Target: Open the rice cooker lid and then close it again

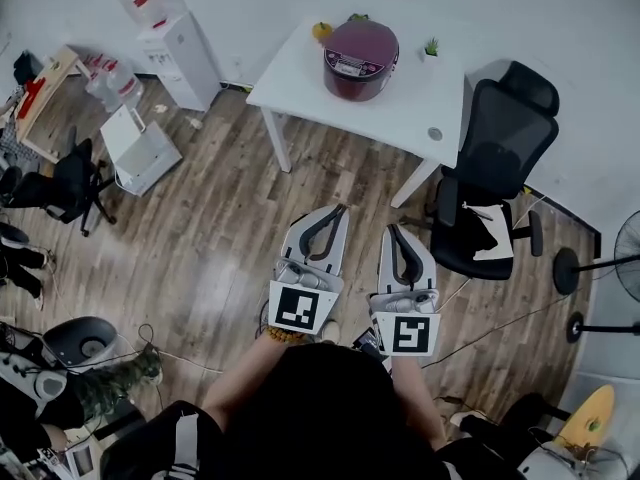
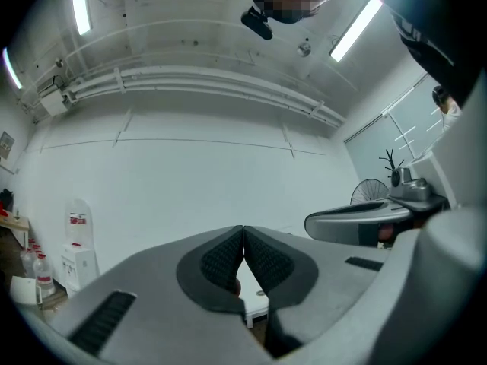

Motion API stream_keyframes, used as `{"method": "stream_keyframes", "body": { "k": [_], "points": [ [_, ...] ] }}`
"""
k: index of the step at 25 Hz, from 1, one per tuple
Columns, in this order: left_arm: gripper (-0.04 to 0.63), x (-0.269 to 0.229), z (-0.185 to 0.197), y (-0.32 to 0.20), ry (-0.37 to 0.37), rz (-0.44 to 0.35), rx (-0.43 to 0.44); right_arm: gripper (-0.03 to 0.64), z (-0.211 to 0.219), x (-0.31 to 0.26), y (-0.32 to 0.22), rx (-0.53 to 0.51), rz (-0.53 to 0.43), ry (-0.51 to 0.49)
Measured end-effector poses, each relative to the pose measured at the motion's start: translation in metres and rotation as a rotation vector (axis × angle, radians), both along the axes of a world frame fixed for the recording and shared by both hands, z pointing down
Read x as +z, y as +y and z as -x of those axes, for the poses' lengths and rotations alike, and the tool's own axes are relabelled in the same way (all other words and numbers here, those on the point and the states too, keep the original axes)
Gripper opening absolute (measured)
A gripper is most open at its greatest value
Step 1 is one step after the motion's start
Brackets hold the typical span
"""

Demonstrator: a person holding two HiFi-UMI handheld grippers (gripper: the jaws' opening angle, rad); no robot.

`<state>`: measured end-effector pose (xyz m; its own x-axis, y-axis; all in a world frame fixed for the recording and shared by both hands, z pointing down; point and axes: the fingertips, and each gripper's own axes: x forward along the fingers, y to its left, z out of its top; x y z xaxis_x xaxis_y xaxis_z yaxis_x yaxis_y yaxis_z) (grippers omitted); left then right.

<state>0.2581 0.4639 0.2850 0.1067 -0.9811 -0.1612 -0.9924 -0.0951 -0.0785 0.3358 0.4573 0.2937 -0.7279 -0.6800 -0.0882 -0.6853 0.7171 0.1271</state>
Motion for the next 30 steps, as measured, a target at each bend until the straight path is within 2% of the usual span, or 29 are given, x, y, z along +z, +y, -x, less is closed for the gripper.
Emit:
{"method": "stream_keyframes", "body": {
  "k": [25, 30],
  "points": [
    [0.026, 0.012, 0.142, -0.101, 0.105, -0.01, 0.059, 0.031, 0.14, 0.007, -0.093, 0.045, 0.0, 0.089],
    [0.026, 0.019, 0.161, -0.116, 0.089, -0.003, 0.081, 0.031, 0.16, 0.01, -0.11, 0.071, -0.004, 0.085]
  ]
}}
